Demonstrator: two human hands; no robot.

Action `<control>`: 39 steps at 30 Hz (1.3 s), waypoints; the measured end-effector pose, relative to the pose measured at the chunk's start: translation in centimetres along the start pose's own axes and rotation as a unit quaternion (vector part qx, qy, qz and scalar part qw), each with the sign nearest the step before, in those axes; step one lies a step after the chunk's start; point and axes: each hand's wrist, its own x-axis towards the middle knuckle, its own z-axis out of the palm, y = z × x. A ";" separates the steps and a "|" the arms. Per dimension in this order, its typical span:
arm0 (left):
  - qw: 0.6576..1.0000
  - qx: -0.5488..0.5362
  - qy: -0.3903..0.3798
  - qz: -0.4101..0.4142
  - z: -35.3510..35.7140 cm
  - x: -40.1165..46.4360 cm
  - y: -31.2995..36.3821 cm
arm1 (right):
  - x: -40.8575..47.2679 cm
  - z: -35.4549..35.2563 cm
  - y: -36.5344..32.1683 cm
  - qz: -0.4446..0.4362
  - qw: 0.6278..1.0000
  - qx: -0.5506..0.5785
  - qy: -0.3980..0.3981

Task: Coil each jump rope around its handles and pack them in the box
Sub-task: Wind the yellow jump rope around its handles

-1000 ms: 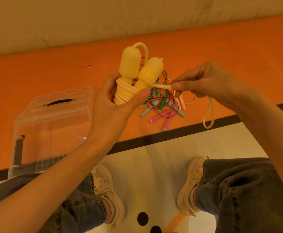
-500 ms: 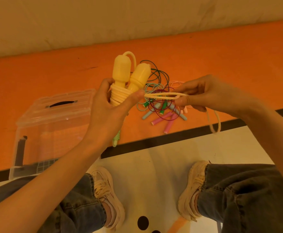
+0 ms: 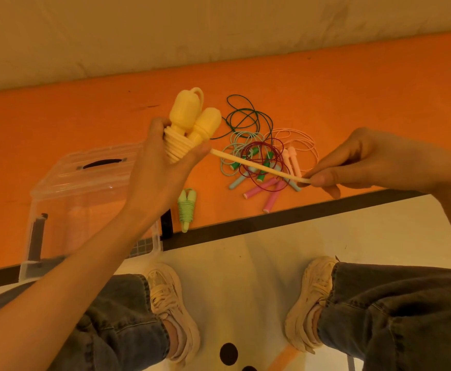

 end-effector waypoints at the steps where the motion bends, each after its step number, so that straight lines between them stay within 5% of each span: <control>1: 0.999 0.039 -0.012 0.013 0.1 0.0 -0.2 | -0.2 -0.2 0.0 -0.007 1.000 0.008 -0.011; 9: 0.924 0.342 -0.065 0.156 1.3 -1.0 -0.4 | 0.0 0.3 -0.8 -0.058 0.995 0.043 -0.075; 21: 0.872 0.414 -0.109 0.239 3.3 -2.6 -1.3 | 1.6 1.9 -2.5 -0.080 0.992 0.049 -0.088; 31: 0.849 0.462 -0.170 0.190 2.2 -2.1 -1.2 | 0.5 -0.3 -2.3 -0.040 0.992 -0.058 0.100; 39: 0.823 0.421 -0.308 0.226 2.3 -1.9 -0.5 | 1.1 0.2 -2.7 -0.110 0.963 0.035 0.242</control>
